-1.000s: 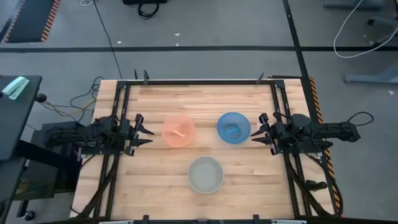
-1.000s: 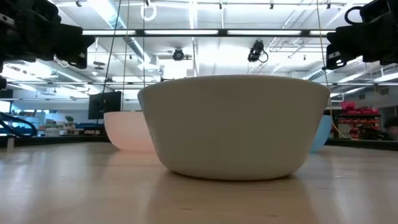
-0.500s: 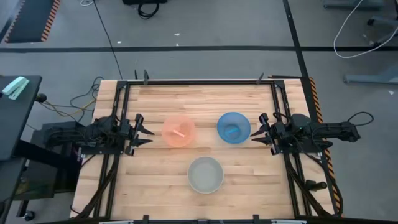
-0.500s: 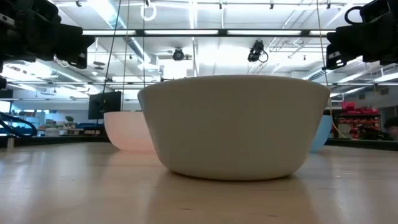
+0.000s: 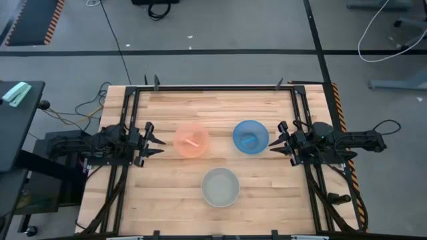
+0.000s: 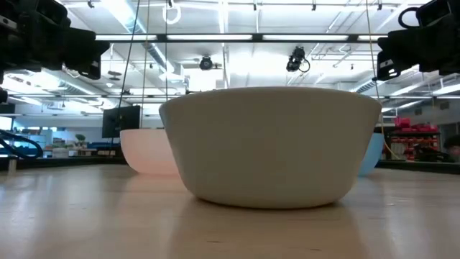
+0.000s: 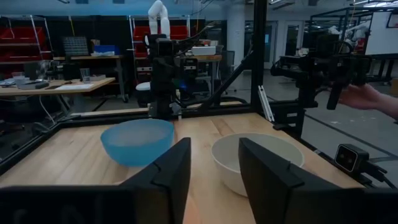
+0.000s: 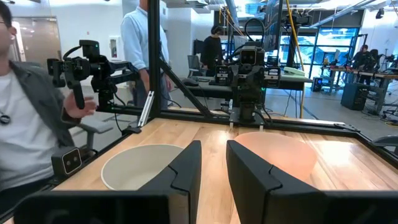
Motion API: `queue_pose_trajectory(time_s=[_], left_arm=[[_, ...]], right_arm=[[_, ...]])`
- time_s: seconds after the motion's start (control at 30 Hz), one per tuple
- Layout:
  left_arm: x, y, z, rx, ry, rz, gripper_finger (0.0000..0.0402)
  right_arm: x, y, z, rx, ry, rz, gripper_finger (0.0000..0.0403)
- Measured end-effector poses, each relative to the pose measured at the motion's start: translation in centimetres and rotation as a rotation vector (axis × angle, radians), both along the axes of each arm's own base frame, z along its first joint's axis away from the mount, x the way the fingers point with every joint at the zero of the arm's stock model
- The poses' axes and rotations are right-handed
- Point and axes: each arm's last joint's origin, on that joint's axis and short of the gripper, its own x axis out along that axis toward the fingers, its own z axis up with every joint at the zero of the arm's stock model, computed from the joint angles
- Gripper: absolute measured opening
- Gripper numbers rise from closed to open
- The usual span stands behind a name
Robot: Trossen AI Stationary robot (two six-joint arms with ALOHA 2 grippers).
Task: Nest bowls inside each other
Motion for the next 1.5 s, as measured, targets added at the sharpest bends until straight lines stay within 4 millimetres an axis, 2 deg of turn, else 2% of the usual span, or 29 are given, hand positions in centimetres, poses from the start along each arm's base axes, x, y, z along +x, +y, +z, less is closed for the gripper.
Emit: queue_pose_trajectory(time_s=[0.47,0.87,1.0,1.13,1.23,1.33,1.5], left_arm=[[0.0,0.0,0.2,0.002,-0.018,0.000,0.0138],[-0.5,0.0,2.2,0.005,-0.234,-0.001,0.0148],[-0.6,0.0,2.5,-0.023,-0.266,-0.008,0.0142],[-0.7,0.0,2.8,-0.020,-0.294,-0.008,0.0137],[-0.7,0.0,2.9,-0.040,-0.303,-0.009,0.0135],[-0.7,0.1,2.9,-0.054,-0.304,0.034,0.0135],[-0.7,0.6,2.9,-0.107,-0.310,0.213,0.0133]], right_arm=[[0.0,0.0,0.0,0.000,-0.003,-0.001,0.0083],[-0.2,0.0,1.4,0.004,-0.148,-0.002,0.0083],[-0.4,0.0,2.3,0.057,-0.233,0.007,0.0083],[-0.8,-0.2,3.3,0.205,-0.306,-0.030,0.0083],[-1.0,-0.4,4.3,0.305,-0.303,-0.080,0.0083],[-1.0,-0.5,5.0,0.317,-0.233,-0.120,0.0083],[-0.9,-1.0,6.6,0.324,-0.068,-0.296,0.0083]])
